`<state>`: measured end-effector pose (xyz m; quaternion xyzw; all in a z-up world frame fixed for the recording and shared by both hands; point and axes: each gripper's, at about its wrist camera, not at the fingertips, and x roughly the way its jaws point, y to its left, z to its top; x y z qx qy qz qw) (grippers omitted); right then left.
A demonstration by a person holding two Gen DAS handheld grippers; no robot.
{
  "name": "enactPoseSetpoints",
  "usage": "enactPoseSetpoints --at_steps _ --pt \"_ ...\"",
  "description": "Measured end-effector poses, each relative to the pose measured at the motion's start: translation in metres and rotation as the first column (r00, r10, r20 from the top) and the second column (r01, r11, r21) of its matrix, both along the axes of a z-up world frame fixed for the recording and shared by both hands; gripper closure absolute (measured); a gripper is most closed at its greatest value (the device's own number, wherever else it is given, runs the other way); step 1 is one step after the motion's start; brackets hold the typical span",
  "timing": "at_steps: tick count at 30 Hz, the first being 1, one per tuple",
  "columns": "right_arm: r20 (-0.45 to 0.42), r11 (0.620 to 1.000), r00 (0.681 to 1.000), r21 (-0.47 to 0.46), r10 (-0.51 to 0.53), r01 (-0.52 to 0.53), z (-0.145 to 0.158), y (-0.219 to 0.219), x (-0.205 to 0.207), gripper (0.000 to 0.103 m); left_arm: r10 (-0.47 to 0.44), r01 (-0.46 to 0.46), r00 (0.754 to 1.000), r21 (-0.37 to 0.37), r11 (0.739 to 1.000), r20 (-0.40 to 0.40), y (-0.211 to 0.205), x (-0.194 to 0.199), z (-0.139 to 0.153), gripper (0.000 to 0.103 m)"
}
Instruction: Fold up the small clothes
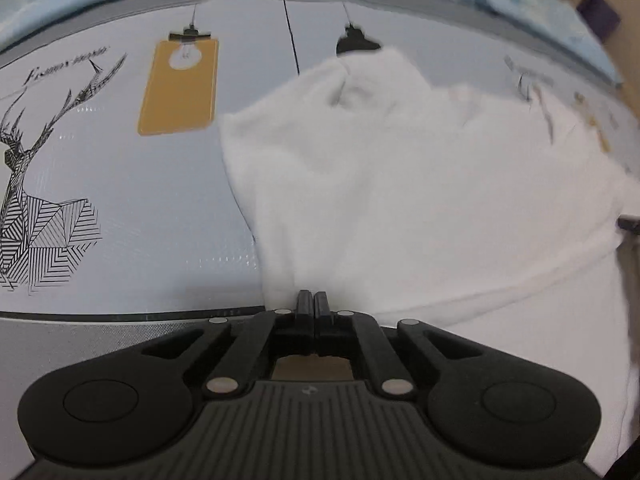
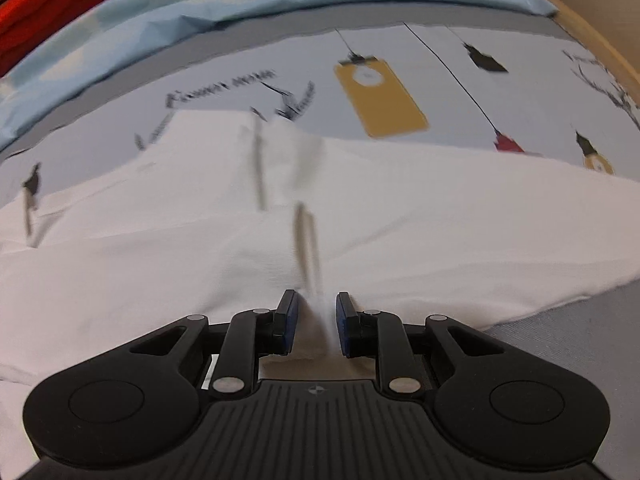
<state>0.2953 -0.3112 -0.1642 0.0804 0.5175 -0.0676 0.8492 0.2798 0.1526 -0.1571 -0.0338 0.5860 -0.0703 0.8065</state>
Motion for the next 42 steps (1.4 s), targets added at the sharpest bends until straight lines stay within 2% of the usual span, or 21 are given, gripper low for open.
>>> enactPoseSetpoints --at_steps 1,3,5,6,7,8,10,12,16,20,23,24,25,26,27,29,31,33,35,38,42 --pt "-0.005 1.0 1.0 0.002 -0.017 0.017 -0.002 -0.004 -0.001 0.081 0.012 -0.012 1.0 -0.005 1.0 0.005 0.001 -0.001 0.008 0.1" --pt "0.008 0.997 0.998 0.042 -0.058 0.058 0.0 -0.013 -0.004 0.081 -0.006 0.007 0.997 -0.016 1.0 0.081 -0.004 -0.008 0.03 0.097" --pt "0.044 0.992 0.995 0.1 -0.086 0.082 0.002 -0.02 -0.009 0.081 -0.029 0.035 0.998 -0.09 0.995 0.063 -0.008 -0.012 0.029 0.093" --pt "0.025 0.99 0.995 0.1 -0.099 0.096 -0.003 -0.023 -0.01 0.082 -0.036 0.038 0.999 -0.097 0.995 0.024 -0.01 -0.013 0.019 0.091" --pt "0.01 0.991 0.995 0.095 -0.098 0.097 -0.008 -0.024 -0.011 0.085 -0.031 0.03 0.999 -0.048 0.998 -0.035 -0.012 -0.014 0.002 0.091" --pt "0.017 0.993 0.996 0.082 -0.088 0.087 -0.009 -0.024 -0.012 0.088 -0.032 0.032 0.998 -0.001 0.999 -0.054 -0.015 -0.017 -0.009 0.091" --pt "0.016 0.993 0.996 0.072 -0.093 0.091 0.001 -0.026 -0.013 0.088 0.023 -0.024 0.999 -0.004 1.0 -0.039 -0.01 -0.019 0.003 0.092" --pt "0.063 0.986 0.99 0.118 -0.13 0.122 0.019 -0.035 -0.019 0.088 0.082 -0.082 0.996 0.017 0.996 0.041 -0.01 -0.026 0.032 0.09" --pt "0.148 0.973 0.975 0.189 -0.164 0.135 0.046 -0.058 -0.03 0.085 0.097 -0.103 0.976 0.021 0.994 0.194 -0.027 -0.048 0.1 0.085" --pt "0.194 0.956 0.96 0.251 -0.2 0.149 0.062 -0.094 -0.047 0.085 0.047 -0.07 0.936 0.054 0.996 0.35 -0.062 -0.084 0.15 0.058" --pt "0.222 0.948 0.945 0.263 -0.241 0.179 0.07 -0.126 -0.061 0.085 0.085 -0.092 0.906 -0.002 0.996 0.416 -0.078 -0.112 0.147 0.054" --pt "0.23 0.943 0.937 0.268 -0.261 0.197 0.07 -0.139 -0.066 0.085 0.093 -0.099 0.912 -0.004 0.995 0.4 -0.084 -0.116 0.138 0.054" --pt "0.237 0.937 0.928 0.271 -0.287 0.22 0.07 -0.155 -0.073 0.085 0.089 -0.105 0.933 0.026 0.994 0.348 -0.091 -0.114 0.128 0.054" --pt "0.24 0.931 0.92 0.273 -0.309 0.241 0.068 -0.168 -0.078 0.085 0.086 -0.108 0.942 0.048 0.993 0.326 -0.097 -0.11 0.123 0.056" --pt "0.238 0.924 0.912 0.276 -0.333 0.266 0.065 -0.184 -0.083 0.087 0.08 -0.106 0.938 0.059 0.993 0.339 -0.102 -0.106 0.122 0.056" --pt "0.244 0.909 0.891 0.275 -0.382 0.314 0.056 -0.214 -0.093 0.097 0.074 -0.115 0.928 0.093 0.989 0.364 -0.11 -0.099 0.119 0.056" --pt "0.248 0.895 0.87 0.257 -0.427 0.366 0.045 -0.244 -0.103 0.097 0.089 -0.137 0.926 0.108 0.985 0.368 -0.111 -0.096 0.115 0.056" --pt "0.238 0.868 0.845 0.271 -0.478 0.415 0.034 -0.274 -0.113 0.096 0.117 -0.155 0.932 0.083 0.985 0.344 -0.109 -0.091 0.109 0.056" --pt "0.219 0.819 0.8 0.299 -0.558 0.489 0.022 -0.306 -0.122 0.095 0.132 -0.158 0.936 0.053 0.986 0.327 -0.109 -0.088 0.106 0.056" --pt "0.184 0.717 0.71 0.372 -0.68 0.59 0.001 -0.349 -0.133 0.088 0.124 -0.153 0.939 0.067 0.986 0.32 -0.107 -0.08 0.101 0.056" --pt "0.137 0.594 0.61 0.465 -0.781 0.656 -0.027 -0.384 -0.142 0.077 0.112 -0.14 0.941 0.065 0.988 0.319 -0.107 -0.078 0.1 0.056"
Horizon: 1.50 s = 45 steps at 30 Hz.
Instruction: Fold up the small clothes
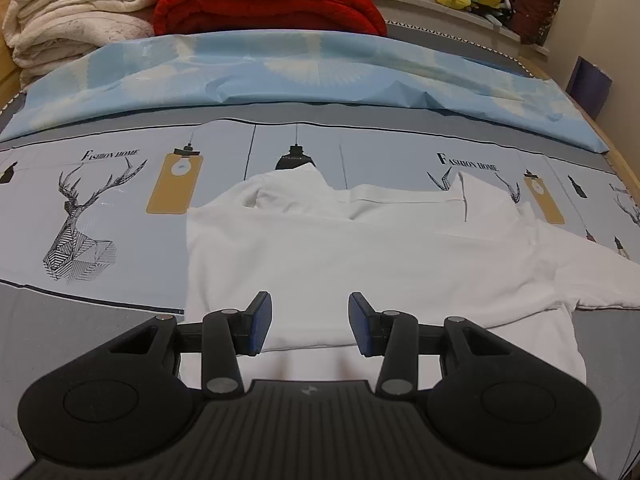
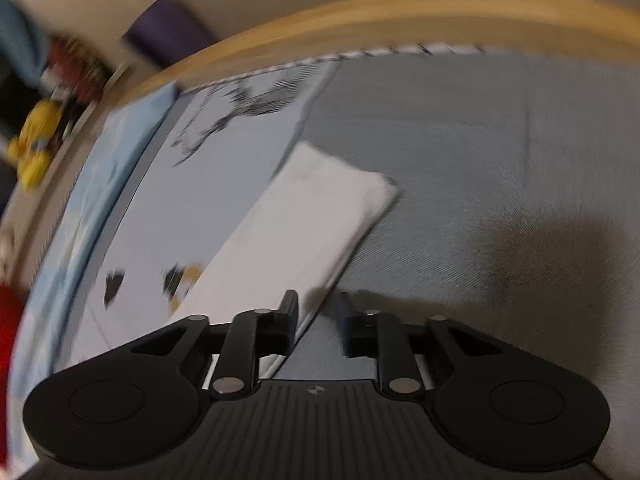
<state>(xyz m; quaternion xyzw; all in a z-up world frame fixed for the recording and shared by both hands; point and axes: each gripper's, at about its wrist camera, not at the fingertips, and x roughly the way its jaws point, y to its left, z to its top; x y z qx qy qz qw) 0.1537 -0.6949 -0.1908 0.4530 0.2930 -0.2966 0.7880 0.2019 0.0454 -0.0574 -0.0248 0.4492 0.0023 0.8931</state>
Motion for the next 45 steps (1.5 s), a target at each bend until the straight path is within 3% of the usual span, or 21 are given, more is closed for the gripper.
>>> enactPoseSetpoints --at_steps 5,6,7,10,13,16,18,20,24,25,26,27,28,31,32,33,34,37,40,42,45 --pt "0.086 0.999 0.996 0.022 -0.031 0.029 -0.015 -0.012 0.009 0.079 -0.013 0.013 1.0 0.006 1.0 0.007 0.005 -0.003 0.001 0.056" --pt "0.087 0.999 0.996 0.004 -0.032 0.032 -0.016 -0.011 0.013 0.094 -0.016 0.016 1.0 0.006 1.0 0.009 0.007 -0.003 0.002 0.056" --pt "0.07 0.999 0.997 -0.021 -0.044 0.045 -0.015 -0.01 0.015 0.099 -0.017 0.017 1.0 0.007 1.0 0.011 0.008 -0.004 0.002 0.056" --pt "0.019 0.985 0.997 -0.157 -0.07 0.072 -0.004 0.006 0.026 0.099 -0.01 0.01 1.0 0.01 1.0 0.022 0.017 -0.007 0.006 0.056" --pt "-0.017 0.899 1.0 -0.439 0.008 -0.014 0.037 0.061 0.052 0.099 0.007 -0.007 0.999 0.008 1.0 0.032 0.029 -0.009 0.011 0.056" --pt "0.048 0.774 0.97 -0.613 0.238 -0.16 0.088 0.152 0.079 0.099 0.038 -0.038 0.998 -0.009 0.999 0.052 0.045 -0.012 0.019 0.056" --pt "0.11 0.702 0.883 -0.655 0.456 -0.281 0.12 0.227 0.088 0.099 0.065 -0.064 0.996 -0.02 0.998 0.053 0.057 -0.015 0.022 0.056" --pt "0.179 0.649 0.764 -0.665 0.62 -0.371 0.144 0.298 0.087 0.099 0.099 -0.097 0.994 -0.047 0.994 0.042 0.072 -0.018 0.024 0.056" --pt "0.247 0.498 0.451 -0.617 0.857 -0.609 0.157 0.434 0.081 0.094 0.174 -0.17 0.985 -0.131 0.977 0.016 0.104 -0.022 0.024 0.056" --pt "0.242 0.436 0.365 -0.565 0.899 -0.7 0.148 0.465 0.083 0.084 0.181 -0.178 0.983 -0.144 0.973 0.008 0.109 -0.022 0.023 0.056" --pt "0.224 0.327 0.248 -0.464 0.943 -0.823 0.132 0.494 0.089 0.065 0.187 -0.185 0.982 -0.155 0.97 -0.003 0.113 -0.022 0.021 0.056" --pt "0.2 0.204 0.142 -0.337 0.969 -0.919 0.114 0.517 0.095 0.065 0.193 -0.193 0.981 -0.162 0.968 -0.015 0.116 -0.021 0.018 0.056" --pt "0.157 0.128 0.091 -0.25 0.983 -0.96 0.098 0.534 0.095 0.068 0.199 -0.201 0.98 -0.165 0.966 -0.026 0.118 -0.02 0.014 0.056" --pt "-0.093 0.055 0.083 -0.278 0.992 -0.959 0.093 0.552 0.073 0.068 0.194 -0.202 0.979 -0.183 0.962 -0.058 0.12 -0.016 0.001 0.059" --pt "-0.135 0.04 0.083 -0.291 0.987 -0.956 0.1 0.549 0.066 0.068 0.18 -0.187 0.982 -0.196 0.963 -0.057 0.119 -0.014 -0.004 0.072" --pt "-0.159 0.049 0.103 -0.313 0.982 -0.948 0.113 0.539 0.059 0.068 0.155 -0.164 0.986 -0.206 0.965 -0.056 0.116 -0.012 -0.01 0.083" --pt "-0.164 0.072 0.133 -0.334 0.977 -0.94 0.124 0.527 0.054 0.067 0.135 -0.145 0.989 -0.211 0.967 -0.061 0.113 -0.009 -0.017 0.086" --pt "-0.106 0.232 0.289 -0.369 0.952 -0.9 0.153 0.476 0.043 0.056 0.083 -0.087 0.996 -0.241 0.967 -0.027 0.104 -0.001 -0.039 0.087" --pt "-0.033 0.403 0.457 -0.418 0.889 -0.814 0.151 0.423 0.03 0.055 0.039 -0.047 0.999 -0.282 0.958 -0.034 0.096 0.014 -0.059 0.086" --pt "-0.128 0.497 0.587 -0.408 0.8 -0.766 0.135 0.396 0.037 0.055 0.048 -0.052 0.999 -0.238 0.97 -0.023 0.09 0.021 -0.07 0.073" --pt "-0.11 0.606 0.675 -0.353 0.73 -0.713 0.124 0.356 0.048 0.056 0.064 -0.083 0.994 -0.231 0.969 -0.09 0.087 0.036 -0.093 0.073"
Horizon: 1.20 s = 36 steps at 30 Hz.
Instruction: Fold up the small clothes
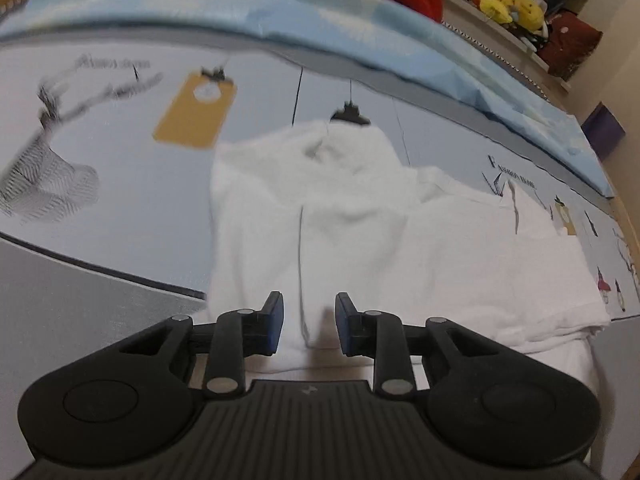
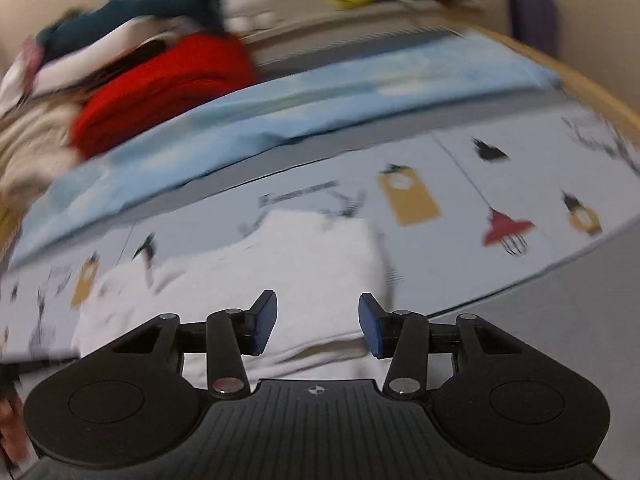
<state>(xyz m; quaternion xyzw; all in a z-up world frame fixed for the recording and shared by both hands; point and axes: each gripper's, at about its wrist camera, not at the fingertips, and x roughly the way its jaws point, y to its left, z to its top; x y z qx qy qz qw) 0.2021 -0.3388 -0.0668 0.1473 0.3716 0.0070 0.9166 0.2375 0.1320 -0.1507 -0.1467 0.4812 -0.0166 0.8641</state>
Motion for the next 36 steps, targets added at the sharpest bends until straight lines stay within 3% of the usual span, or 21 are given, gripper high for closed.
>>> enactPoseSetpoints --at_steps 2,4,6,10,11,14,15,17,20,22,23,24,26,27,29,32,36 --pt "0.0 0.998 0.998 0.005 -0.067 0.067 -0.003 -0.022 0.004 0.056 -0.03 0.03 0.999 -0.007 1.0 -0.036 -0.006 0.004 -0.012 0.079" --pt "-0.016 0.992 0.992 0.008 -0.124 0.124 -0.009 -0.036 0.009 0.055 -0.074 0.077 0.997 0.08 0.994 -0.03 -0.016 0.006 -0.01 0.099" --pt "-0.039 0.986 0.987 0.06 -0.155 0.158 -0.016 -0.046 0.015 0.055 -0.059 0.058 0.998 0.105 0.993 -0.001 -0.013 0.006 0.004 0.1" --pt "-0.094 0.982 0.987 0.119 -0.133 0.144 -0.035 -0.042 0.032 0.055 0.042 -0.059 0.992 0.145 0.988 0.115 0.01 -0.006 0.045 0.1" --pt "-0.104 0.982 0.988 0.136 -0.116 0.13 -0.043 -0.038 0.036 0.055 0.06 -0.079 0.992 0.17 0.982 0.112 0.014 -0.008 0.045 0.099" --pt "-0.201 0.977 0.976 0.172 -0.087 0.123 -0.073 -0.025 0.051 0.055 0.036 -0.03 0.999 0.162 0.986 -0.03 0.021 -0.003 0.026 0.091" --pt "-0.22 0.977 0.972 0.179 -0.077 0.118 -0.081 -0.022 0.053 0.055 0.045 -0.04 0.999 0.183 0.982 -0.028 0.022 -0.004 0.025 0.091" --pt "-0.263 0.984 0.963 0.14 -0.067 0.107 -0.096 -0.015 0.057 0.055 0.052 -0.056 0.998 0.193 0.98 0.024 0.024 -0.006 0.032 0.091" --pt "-0.312 0.992 0.944 0.037 -0.106 0.123 -0.11 -0.017 0.061 0.057 0.057 -0.061 0.998 0.107 0.992 0.039 0.029 -0.004 0.033 0.091" --pt "-0.317 0.988 0.938 0.016 -0.14 0.152 -0.11 -0.023 0.061 0.058 0.052 -0.053 0.999 0.097 0.994 0.011 0.029 0.0 0.024 0.091" --pt "-0.317 0.986 0.935 -0.005 -0.159 0.166 -0.107 -0.023 0.06 0.067 0.044 -0.042 0.999 0.103 0.994 -0.021 0.027 0.003 0.017 0.09" --pt "-0.312 0.981 0.93 -0.061 -0.194 0.184 -0.103 -0.021 0.059 0.075 0.035 -0.029 0.998 0.113 0.993 -0.056 0.025 0.005 0.009 0.087" --pt "-0.28 0.962 0.927 -0.183 -0.25 0.204 -0.094 -0.017 0.057 0.074 0.04 -0.03 0.996 0.131 0.991 -0.077 0.027 0.005 0.006 0.087" --pt "-0.257 0.957 0.93 -0.185 -0.265 0.222 -0.09 -0.018 0.055 0.074 0.054 -0.046 0.996 0.117 0.992 -0.065 0.03 0.004 0.009 0.085" --pt "-0.19 0.974 0.955 -0.071 -0.227 0.217 -0.081 -0.02 0.053 0.074 0.075 -0.072 0.997 0.062 0.995 -0.035 0.036 0.002 0.014 0.077" --pt "-0.138 0.995 0.986 0.036 -0.091 0.097 -0.079 -0.009 0.058 0.058 0.095 -0.094 0.995 0.047 0.994 -0.028 0.039 0.002 0.013 0.076" --pt "-0.19 1.0 0.982 -0.008 -0.011 0.01 -0.097 0.011 0.068 0.058 0.084 -0.082 0.996 0.06 0.995 -0.03 0.034 0.006 0.01 0.076"
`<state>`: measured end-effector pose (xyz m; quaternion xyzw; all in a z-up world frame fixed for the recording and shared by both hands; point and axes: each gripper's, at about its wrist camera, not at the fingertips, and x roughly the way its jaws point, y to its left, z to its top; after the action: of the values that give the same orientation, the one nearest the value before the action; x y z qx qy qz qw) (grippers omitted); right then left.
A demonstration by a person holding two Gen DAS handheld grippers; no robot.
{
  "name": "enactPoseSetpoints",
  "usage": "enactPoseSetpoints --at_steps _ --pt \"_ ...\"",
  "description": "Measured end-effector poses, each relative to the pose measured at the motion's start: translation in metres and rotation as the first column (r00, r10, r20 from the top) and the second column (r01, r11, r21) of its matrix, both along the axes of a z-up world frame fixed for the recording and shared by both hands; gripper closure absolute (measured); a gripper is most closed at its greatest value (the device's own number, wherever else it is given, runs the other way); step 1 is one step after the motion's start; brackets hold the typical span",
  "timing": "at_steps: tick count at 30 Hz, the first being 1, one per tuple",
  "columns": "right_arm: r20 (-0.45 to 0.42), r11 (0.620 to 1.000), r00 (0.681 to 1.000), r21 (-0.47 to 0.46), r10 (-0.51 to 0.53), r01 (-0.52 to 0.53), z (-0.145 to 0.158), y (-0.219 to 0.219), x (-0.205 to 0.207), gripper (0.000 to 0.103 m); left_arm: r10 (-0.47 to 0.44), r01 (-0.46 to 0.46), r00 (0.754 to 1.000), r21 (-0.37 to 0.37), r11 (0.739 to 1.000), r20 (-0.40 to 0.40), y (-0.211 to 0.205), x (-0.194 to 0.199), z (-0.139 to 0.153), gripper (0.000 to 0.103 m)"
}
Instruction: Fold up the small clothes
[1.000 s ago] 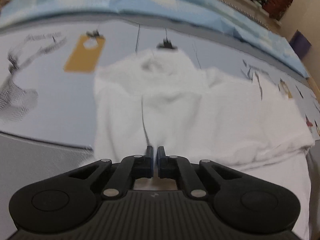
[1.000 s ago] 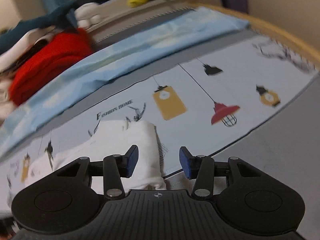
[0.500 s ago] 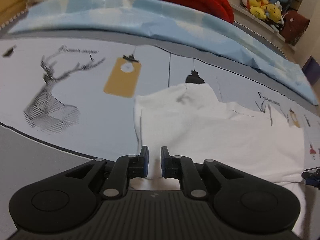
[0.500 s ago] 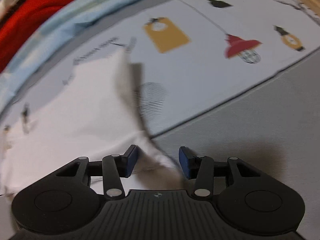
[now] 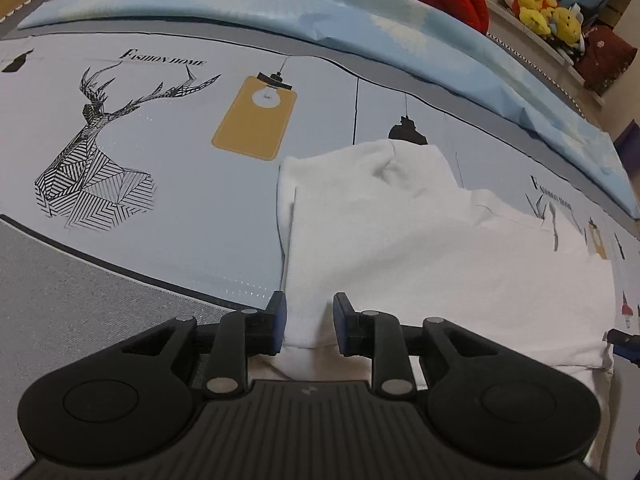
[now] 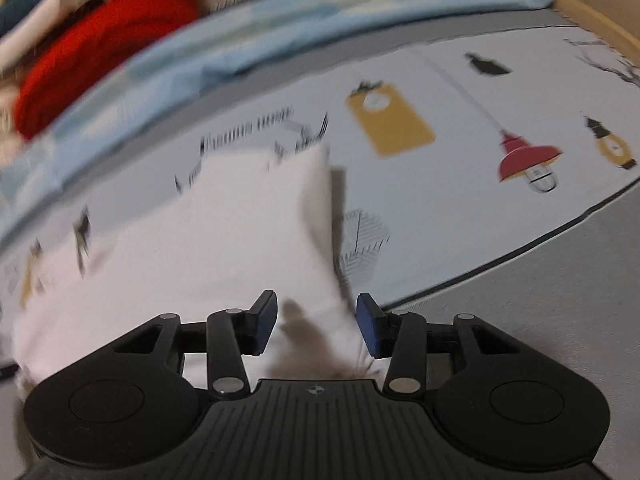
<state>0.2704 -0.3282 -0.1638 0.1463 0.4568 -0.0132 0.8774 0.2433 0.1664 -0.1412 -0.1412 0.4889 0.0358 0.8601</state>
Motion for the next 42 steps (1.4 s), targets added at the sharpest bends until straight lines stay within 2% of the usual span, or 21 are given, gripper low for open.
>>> enactPoseSetpoints --at_steps 1,2,3,5,9,11,14,16,19,21,22,24,25,27,29,31,32,34,35,38,42 --pt "-0.007 1.0 1.0 -0.025 0.011 -0.011 -0.004 0.004 0.003 0.06 -0.002 0.002 1.0 0.004 1.0 0.003 -0.001 0.0 0.0 0.076" --pt "-0.01 0.998 1.0 -0.061 0.013 -0.014 -0.007 0.007 0.004 0.074 -0.004 0.004 1.0 0.006 1.0 0.003 -0.002 0.001 0.0 0.076" --pt "-0.009 0.996 1.0 -0.083 0.015 -0.016 -0.007 0.009 0.003 0.09 -0.01 0.01 1.0 0.012 1.0 0.002 -0.002 0.002 -0.002 0.084" --pt "0.002 0.997 1.0 -0.076 0.025 -0.025 -0.005 0.007 0.002 0.096 -0.023 0.023 1.0 0.053 0.998 -0.004 -0.005 0.002 0.001 0.101" --pt "0.04 0.998 0.997 0.033 -0.059 0.058 0.016 -0.019 -0.001 0.098 -0.076 0.074 0.995 0.031 0.997 0.068 -0.013 -0.004 0.026 0.102" --pt "0.052 0.995 0.994 0.039 -0.092 0.09 0.021 -0.03 -0.003 0.1 -0.115 0.111 0.991 0.06 0.992 0.072 -0.022 -0.007 0.033 0.102" --pt "-0.028 0.99 0.99 -0.03 -0.142 0.141 0.009 -0.038 0.001 0.1 -0.109 0.115 0.992 0.104 0.988 -0.066 -0.023 0.0 0.009 0.101" --pt "-0.06 0.984 0.982 -0.01 -0.181 0.18 0.004 -0.045 0.001 0.099 -0.079 0.086 0.995 0.11 0.99 -0.061 -0.017 -0.001 0.009 0.101" --pt "0.071 0.989 0.986 0.027 -0.15 0.148 0.022 -0.038 -0.007 0.099 -0.097 0.094 0.993 0.048 0.994 0.06 -0.016 -0.003 0.03 0.1" --pt "0.134 0.998 0.99 0.048 -0.053 0.047 0.028 -0.026 -0.006 0.098 -0.124 0.123 0.991 0.029 0.992 0.045 -0.022 -0.001 0.023 0.099" --pt "0.117 0.999 0.993 0.049 -0.006 0.0 0.022 -0.02 -0.004 0.097 -0.136 0.137 0.991 0.04 0.99 -0.011 -0.025 0.002 0.011 0.098" --pt "-0.034 0.999 0.998 0.003 0.049 -0.049 -0.006 -0.011 0.004 0.099 -0.149 0.16 0.98 0.086 0.983 -0.129 -0.029 0.004 -0.011 0.097" --pt "-0.107 0.998 0.993 -0.022 0.049 -0.052 -0.021 -0.011 0.005 0.1 -0.149 0.161 0.981 0.101 0.982 -0.122 -0.031 0.003 -0.01 0.096" --pt "-0.077 0.999 0.997 0.031 -0.007 0.01 -0.016 -0.02 0.001 0.1 -0.154 0.157 0.987 0.091 0.983 -0.041 -0.032 0.0 0.005 0.096" --pt "-0.052 1.0 0.999 0.0 -0.01 0.01 -0.009 -0.021 -0.001 0.1 -0.179 0.176 0.984 0.086 0.981 0.021 -0.035 -0.003 0.008 0.092" --pt "-0.108 1.0 0.994 -0.016 -0.001 -0.001 -0.013 -0.026 -0.004 0.101 -0.188 0.206 0.974 0.15 0.967 -0.127 -0.041 -0.001 -0.016 0.09" --pt "-0.12 1.0 0.992 0.011 -0.024 0.026 -0.009 -0.029 -0.005 0.101 -0.205 0.226 0.968 0.148 0.963 -0.144 -0.042 -0.006 -0.019 0.09" --pt "-0.109 0.993 0.988 0.036 -0.105 0.11 0.012 -0.036 -0.019 0.096 -0.199 0.22 0.97 0.157 0.963 -0.142 -0.045 -0.01 0.002 0.088" --pt "-0.078 0.992 0.989 0.025 -0.123 0.125 0.029 -0.038 -0.027 0.093 -0.191 0.204 0.977 0.143 0.969 -0.098 -0.044 -0.015 0.02 0.086" --pt "0.036 0.994 0.993 0.029 -0.109 0.108 0.085 -0.043 -0.053 0.093 -0.207 0.199 0.978 0.158 0.967 0.036 -0.05 -0.038 0.072 0.074" --pt "0.156 0.996 0.984 0.048 -0.085 0.078 0.144 -0.049 -0.103 0.09 -0.222 0.197 0.966 0.184 0.963 0.129 -0.058 -0.085 0.118 0.074"
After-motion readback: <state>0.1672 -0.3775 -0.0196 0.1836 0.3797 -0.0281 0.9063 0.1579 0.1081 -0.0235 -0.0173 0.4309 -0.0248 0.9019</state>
